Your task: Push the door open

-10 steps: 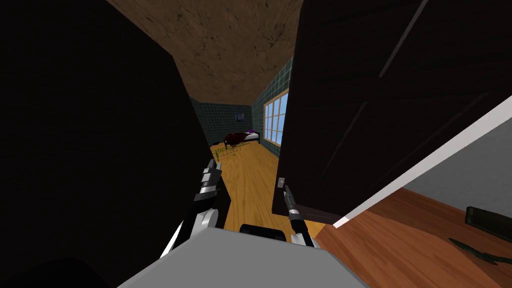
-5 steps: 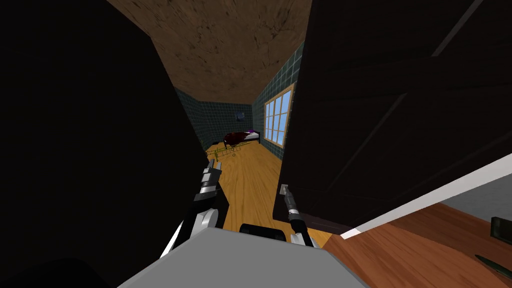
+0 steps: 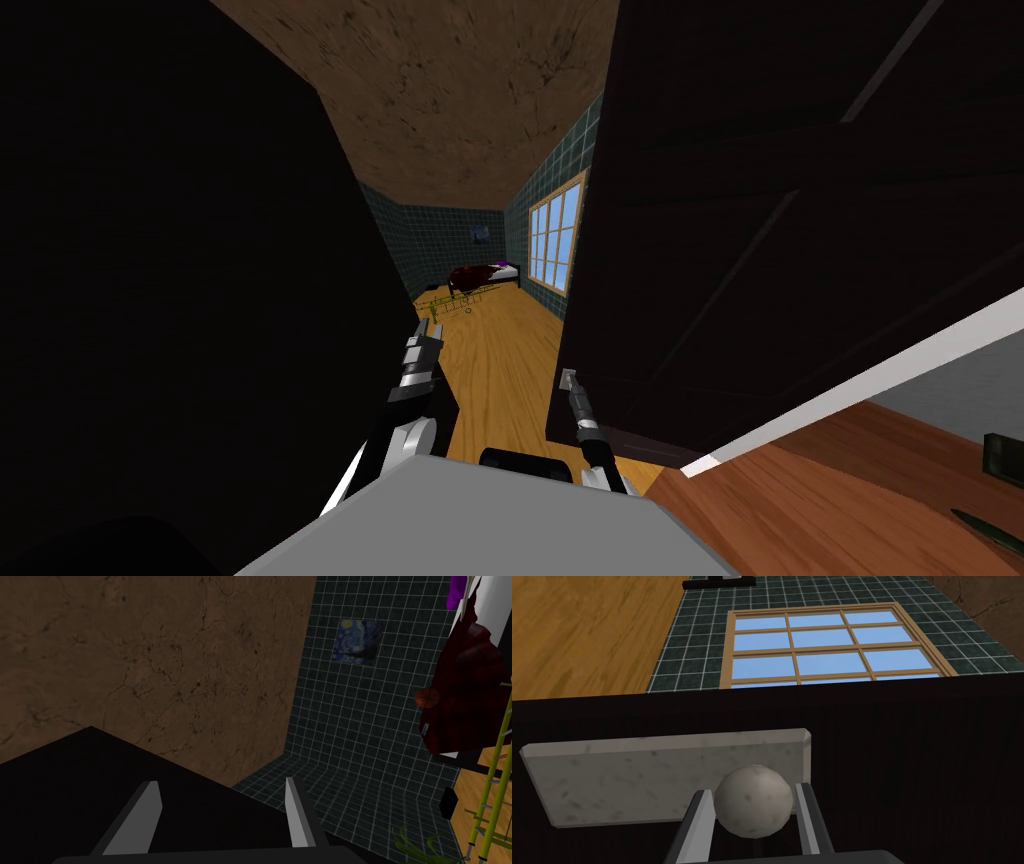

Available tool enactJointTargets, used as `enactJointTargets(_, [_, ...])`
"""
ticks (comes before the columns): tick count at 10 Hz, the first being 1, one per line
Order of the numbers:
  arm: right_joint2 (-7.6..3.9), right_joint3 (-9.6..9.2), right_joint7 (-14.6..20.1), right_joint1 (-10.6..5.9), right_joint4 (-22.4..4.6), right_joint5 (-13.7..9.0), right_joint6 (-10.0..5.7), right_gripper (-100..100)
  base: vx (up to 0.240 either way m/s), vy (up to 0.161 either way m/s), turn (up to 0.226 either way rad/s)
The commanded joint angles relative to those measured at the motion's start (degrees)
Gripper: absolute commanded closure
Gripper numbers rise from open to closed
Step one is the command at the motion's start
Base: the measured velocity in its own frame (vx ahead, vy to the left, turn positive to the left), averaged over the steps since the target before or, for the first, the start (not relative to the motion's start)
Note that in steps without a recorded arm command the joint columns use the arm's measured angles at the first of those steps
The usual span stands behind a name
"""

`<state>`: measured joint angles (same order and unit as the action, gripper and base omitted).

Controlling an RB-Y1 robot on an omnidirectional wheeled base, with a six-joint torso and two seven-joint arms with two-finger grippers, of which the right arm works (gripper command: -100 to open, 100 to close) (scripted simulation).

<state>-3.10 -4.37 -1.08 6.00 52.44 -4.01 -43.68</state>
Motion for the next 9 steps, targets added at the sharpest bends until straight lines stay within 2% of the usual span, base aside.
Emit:
enactJointTargets(1, [-0.42,0.74,-0.2,-0.17,-0.2,-0.3,0.04,100,0.105,0.025,-0.036])
enactJointTargets(5, [-0.97,2.02,-0.5,-0.47,-0.4,-0.9,0.12,100,0.165,0.037,-0.033])
enactJointTargets(6, [-1.34,3.16,-0.8,-0.73,-0.7,-1.4,0.18,100,0.179,0.033,-0.023])
enactJointTargets(9, [-1.73,4.82,-1.2,-1.12,-1.0,-2.1,0.28,100,0.206,0.057,-0.064])
